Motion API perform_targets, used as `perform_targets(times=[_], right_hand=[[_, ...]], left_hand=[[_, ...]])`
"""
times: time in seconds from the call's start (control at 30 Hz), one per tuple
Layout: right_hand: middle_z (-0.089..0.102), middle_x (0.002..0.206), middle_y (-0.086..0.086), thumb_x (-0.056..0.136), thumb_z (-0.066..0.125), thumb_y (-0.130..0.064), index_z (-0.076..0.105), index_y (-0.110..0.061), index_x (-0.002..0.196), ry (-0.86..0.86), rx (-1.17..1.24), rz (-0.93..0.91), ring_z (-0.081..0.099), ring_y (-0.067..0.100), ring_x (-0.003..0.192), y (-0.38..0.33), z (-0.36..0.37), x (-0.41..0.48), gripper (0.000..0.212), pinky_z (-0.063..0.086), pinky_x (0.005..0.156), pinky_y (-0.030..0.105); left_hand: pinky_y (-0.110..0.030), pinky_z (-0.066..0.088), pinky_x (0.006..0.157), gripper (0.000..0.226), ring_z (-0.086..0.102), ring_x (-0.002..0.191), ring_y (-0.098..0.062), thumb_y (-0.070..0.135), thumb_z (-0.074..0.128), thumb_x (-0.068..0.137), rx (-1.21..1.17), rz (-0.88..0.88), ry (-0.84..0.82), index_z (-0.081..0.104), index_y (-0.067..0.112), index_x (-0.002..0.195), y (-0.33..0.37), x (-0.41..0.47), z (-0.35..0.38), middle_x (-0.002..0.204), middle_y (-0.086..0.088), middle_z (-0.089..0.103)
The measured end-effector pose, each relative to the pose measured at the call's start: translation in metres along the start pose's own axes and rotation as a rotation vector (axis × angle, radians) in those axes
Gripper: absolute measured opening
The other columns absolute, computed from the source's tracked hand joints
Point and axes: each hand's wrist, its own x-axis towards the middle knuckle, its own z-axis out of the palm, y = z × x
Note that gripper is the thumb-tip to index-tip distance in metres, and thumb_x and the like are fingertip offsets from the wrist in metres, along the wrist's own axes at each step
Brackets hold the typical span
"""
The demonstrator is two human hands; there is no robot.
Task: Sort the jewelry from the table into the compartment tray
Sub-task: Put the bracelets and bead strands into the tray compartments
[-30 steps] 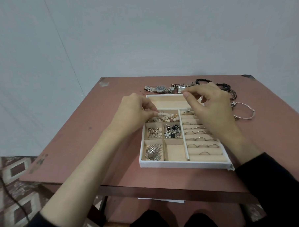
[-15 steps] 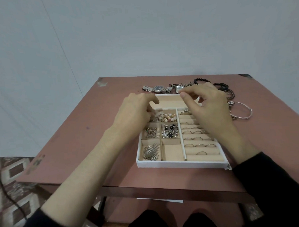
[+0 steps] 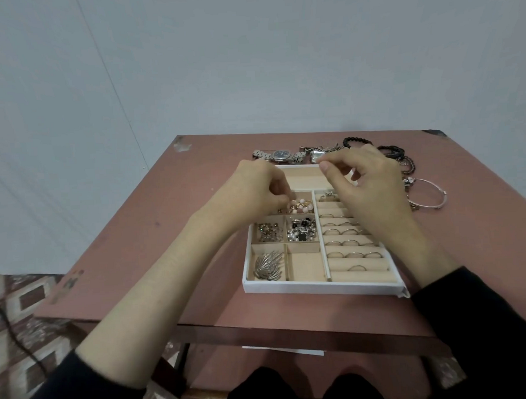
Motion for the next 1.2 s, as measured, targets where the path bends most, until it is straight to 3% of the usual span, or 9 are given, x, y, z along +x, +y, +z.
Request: perform_targets(times=[0.13, 0.3, 0.4, 0.5, 0.63, 0.83, 0.93, 1.03, 1.2], right_hand=[[0.063, 0.076, -0.011, 0.089, 0.059, -0.023, 0.072, -0.018, 0.093, -0.003, 0.008, -0.005, 0.051, 0.012, 0.075, -0.002, -0.001, 0.000, 0.014, 0.044, 0.073, 0.033], [0.058, 0.074, -0.019, 0.088, 0.060, -0.022, 0.072, -0.018, 0.094, -0.011, 0.011, -0.008, 0.049, 0.006, 0.073, -0.001, 0.000, 0.000, 0.014, 0.041, 0.072, 0.028], [0.063, 0.076, -0.011, 0.086, 0.062, -0.019, 0.072, -0.019, 0.090, -0.054, 0.003, -0.022, 0.050, 0.010, 0.078, -0.001, -0.001, -0.001, 0.011, 0.040, 0.074, 0.025], [0.060, 0.073, -0.018, 0.080, 0.059, -0.014, 0.073, -0.021, 0.080, -0.192, -0.011, -0.075, 0.045, 0.009, 0.083, -0.003, 0.000, -0.002, 0.016, 0.036, 0.076, 0.016], [0.064, 0.068, -0.017, 0.072, 0.055, -0.010, 0.076, -0.024, 0.069, -0.292, -0.022, -0.134, 0.048, 0.012, 0.079, -0.002, 0.002, -0.003, 0.025, 0.044, 0.068, 0.030], [0.069, 0.072, -0.015, 0.071, 0.054, -0.011, 0.077, -0.025, 0.071, -0.319, -0.044, -0.169, 0.049, 0.013, 0.077, 0.000, 0.002, -0.004, 0.027, 0.045, 0.067, 0.030], [0.068, 0.074, -0.016, 0.071, 0.055, -0.011, 0.078, -0.024, 0.073, -0.337, -0.050, -0.170, 0.049, 0.012, 0.079, 0.002, 0.002, -0.004, 0.026, 0.047, 0.068, 0.033], [0.068, 0.075, -0.016, 0.072, 0.056, -0.010, 0.078, -0.023, 0.073, -0.346, -0.049, -0.174, 0.049, 0.012, 0.080, 0.002, 0.001, -0.005, 0.026, 0.048, 0.067, 0.035], [0.069, 0.077, -0.014, 0.072, 0.054, -0.011, 0.078, -0.021, 0.074, -0.364, -0.039, -0.176, 0.048, 0.007, 0.081, 0.003, 0.001, -0.005, 0.027, 0.044, 0.073, 0.025]], left_hand=[[0.000, 0.041, 0.054, 0.009, 0.057, 0.060, 0.004, 0.008, 0.072, 0.076, -0.029, -0.025, 0.032, 0.074, 0.017, 0.079, -0.014, -0.005, -0.009, 0.066, 0.009, 0.064], [-0.002, 0.033, 0.045, 0.012, 0.051, 0.045, 0.011, 0.015, 0.078, 0.071, -0.029, -0.081, 0.042, 0.071, 0.024, 0.069, -0.020, -0.003, -0.005, 0.044, 0.020, 0.053], [-0.007, 0.032, 0.048, 0.015, 0.049, 0.051, 0.004, 0.017, 0.080, 0.070, -0.014, -0.078, 0.047, 0.068, 0.026, 0.070, -0.021, 0.001, -0.002, 0.060, 0.015, 0.057], [-0.003, 0.034, 0.049, 0.013, 0.049, 0.053, 0.005, 0.015, 0.080, 0.070, -0.024, -0.066, 0.050, 0.070, 0.021, 0.075, -0.022, 0.003, -0.001, 0.063, 0.014, 0.058], [-0.003, 0.037, 0.050, 0.012, 0.052, 0.054, 0.003, 0.015, 0.079, 0.070, -0.042, -0.067, 0.082, 0.069, 0.021, 0.072, -0.024, 0.001, 0.001, 0.060, 0.014, 0.058], [-0.007, 0.041, 0.056, 0.010, 0.058, 0.060, -0.001, 0.008, 0.077, 0.070, 0.009, -0.041, 0.106, 0.069, 0.014, 0.072, -0.024, 0.000, 0.003, 0.059, 0.015, 0.057], [-0.019, 0.041, 0.062, 0.012, 0.057, 0.077, -0.011, 0.012, 0.078, 0.070, 0.073, -0.017, 0.144, 0.069, 0.015, 0.077, -0.023, -0.002, 0.004, 0.074, 0.006, 0.057], [-0.025, 0.046, 0.069, 0.017, 0.059, 0.080, -0.014, 0.014, 0.079, 0.069, 0.072, -0.018, 0.170, 0.070, 0.013, 0.082, -0.024, -0.004, 0.004, 0.082, -0.002, 0.063], [-0.015, 0.045, 0.072, 0.013, 0.062, 0.075, -0.010, 0.008, 0.076, 0.073, 0.076, 0.020, 0.135, 0.072, 0.011, 0.085, -0.022, -0.007, 0.002, 0.079, -0.001, 0.069]])
